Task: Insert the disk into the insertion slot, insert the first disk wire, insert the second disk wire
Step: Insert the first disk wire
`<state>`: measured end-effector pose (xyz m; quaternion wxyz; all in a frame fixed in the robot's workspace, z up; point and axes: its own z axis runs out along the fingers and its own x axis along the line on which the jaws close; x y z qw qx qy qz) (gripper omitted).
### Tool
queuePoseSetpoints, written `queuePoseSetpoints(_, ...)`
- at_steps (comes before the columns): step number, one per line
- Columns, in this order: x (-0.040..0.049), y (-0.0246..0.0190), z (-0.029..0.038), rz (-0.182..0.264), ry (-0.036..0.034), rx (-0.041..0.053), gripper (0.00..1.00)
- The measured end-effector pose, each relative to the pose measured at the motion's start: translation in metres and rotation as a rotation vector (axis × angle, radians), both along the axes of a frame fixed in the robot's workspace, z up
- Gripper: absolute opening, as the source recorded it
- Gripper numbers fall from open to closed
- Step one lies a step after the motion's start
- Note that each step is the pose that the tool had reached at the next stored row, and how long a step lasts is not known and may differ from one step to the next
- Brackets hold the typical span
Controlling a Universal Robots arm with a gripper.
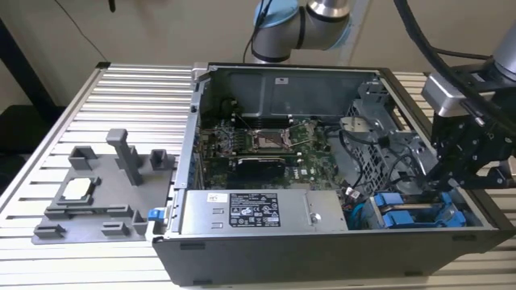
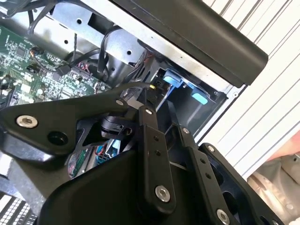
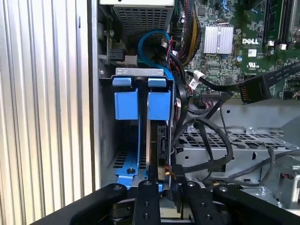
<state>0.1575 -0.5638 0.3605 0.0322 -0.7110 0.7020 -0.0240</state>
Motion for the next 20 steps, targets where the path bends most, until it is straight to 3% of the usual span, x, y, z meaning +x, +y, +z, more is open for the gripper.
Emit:
queuePoseSetpoints(14, 0.0000, 0.0001, 0.0426, 0.000, 0.0000, 0.0000, 0.27)
queuePoseSetpoints(20, 0.0000, 0.0004, 0.0450, 0.001, 0.0004, 0.0000, 0.27)
